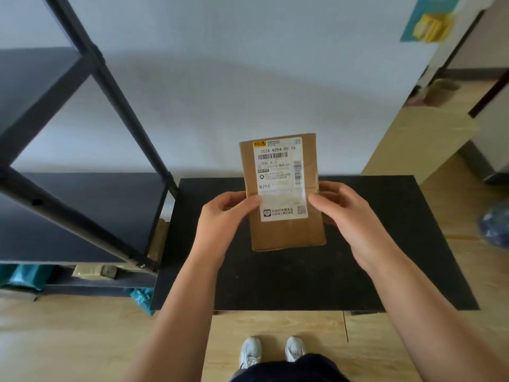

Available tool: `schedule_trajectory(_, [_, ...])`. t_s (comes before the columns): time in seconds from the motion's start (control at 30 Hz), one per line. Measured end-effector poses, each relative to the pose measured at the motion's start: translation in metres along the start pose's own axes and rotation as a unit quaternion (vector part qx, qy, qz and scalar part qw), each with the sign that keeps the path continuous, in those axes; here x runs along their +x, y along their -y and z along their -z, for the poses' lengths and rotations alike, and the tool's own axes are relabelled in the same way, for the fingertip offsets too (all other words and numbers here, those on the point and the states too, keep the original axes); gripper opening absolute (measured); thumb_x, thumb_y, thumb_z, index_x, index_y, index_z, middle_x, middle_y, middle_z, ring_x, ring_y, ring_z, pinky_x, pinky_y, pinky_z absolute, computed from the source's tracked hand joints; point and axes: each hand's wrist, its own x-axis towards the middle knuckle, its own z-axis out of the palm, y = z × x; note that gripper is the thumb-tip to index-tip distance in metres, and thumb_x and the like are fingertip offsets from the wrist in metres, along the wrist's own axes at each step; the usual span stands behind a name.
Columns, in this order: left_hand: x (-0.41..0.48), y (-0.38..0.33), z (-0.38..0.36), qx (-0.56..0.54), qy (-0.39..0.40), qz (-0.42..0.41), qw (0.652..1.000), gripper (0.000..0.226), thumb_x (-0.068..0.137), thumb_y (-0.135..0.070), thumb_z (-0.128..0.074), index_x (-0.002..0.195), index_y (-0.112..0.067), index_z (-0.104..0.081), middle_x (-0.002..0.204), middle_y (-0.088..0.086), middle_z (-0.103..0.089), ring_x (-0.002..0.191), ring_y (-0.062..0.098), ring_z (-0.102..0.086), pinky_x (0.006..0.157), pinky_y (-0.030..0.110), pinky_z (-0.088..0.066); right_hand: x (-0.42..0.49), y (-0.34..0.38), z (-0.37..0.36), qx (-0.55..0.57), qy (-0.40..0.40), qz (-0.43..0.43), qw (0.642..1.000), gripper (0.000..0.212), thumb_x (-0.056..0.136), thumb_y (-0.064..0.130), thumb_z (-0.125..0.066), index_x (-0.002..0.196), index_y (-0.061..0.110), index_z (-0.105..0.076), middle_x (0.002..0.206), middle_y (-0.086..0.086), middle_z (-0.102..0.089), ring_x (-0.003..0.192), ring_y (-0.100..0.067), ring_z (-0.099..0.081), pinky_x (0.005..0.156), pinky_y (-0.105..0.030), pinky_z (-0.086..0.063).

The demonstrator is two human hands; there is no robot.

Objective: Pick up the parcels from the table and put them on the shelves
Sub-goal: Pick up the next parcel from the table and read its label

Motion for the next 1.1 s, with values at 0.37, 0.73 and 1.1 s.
schedule_trajectory(0.37, [-0.028,-0.045,0.018,-0.072,-0.006,-0.092,0.993,0.032,0.08,-0.03,-0.078,0.108,-0.017,-0.07,0.099,-0.005,-0.079,0.097,0.013,-0.075,0.099,0.044,-0.053,-0.04,0.054,0.007,0.03,-0.017,0.142,0.989,0.035,0.089,0.038,-0.066,0.122,0.026,-0.063,0.111,0.011,-0.073,0.104,-0.001,-0.067,0.085,-0.026,-0.049])
schedule_trajectory(0.73, [-0.039,-0.061,0.024,-0.088,-0.007,-0.126,0.988,0.034,0.079,-0.029,-0.076,0.109,-0.014,-0.07,0.097,-0.004,-0.08,0.093,0.011,-0.076,0.09,0.032,-0.056,-0.048,0.06,0.008,0.044,-0.043,0.187,0.981,0.054,0.073,0.048,-0.065,0.12,0.023,-0.062,0.113,0.005,-0.072,0.109,-0.013,-0.067,0.097,-0.043,-0.052])
schedule_trajectory(1.1, [-0.038,-0.064,0.019,-0.1,0.0,-0.134,0.986,0.03,0.079,-0.025,-0.077,0.106,-0.015,-0.071,0.097,-0.003,-0.08,0.093,0.011,-0.075,0.084,0.027,-0.055,-0.049,0.061,0.014,0.064,-0.048,0.188,0.979,0.052,0.072,0.043,-0.067,0.119,0.021,-0.062,0.112,0.002,-0.073,0.107,-0.012,-0.068,0.092,-0.038,-0.053])
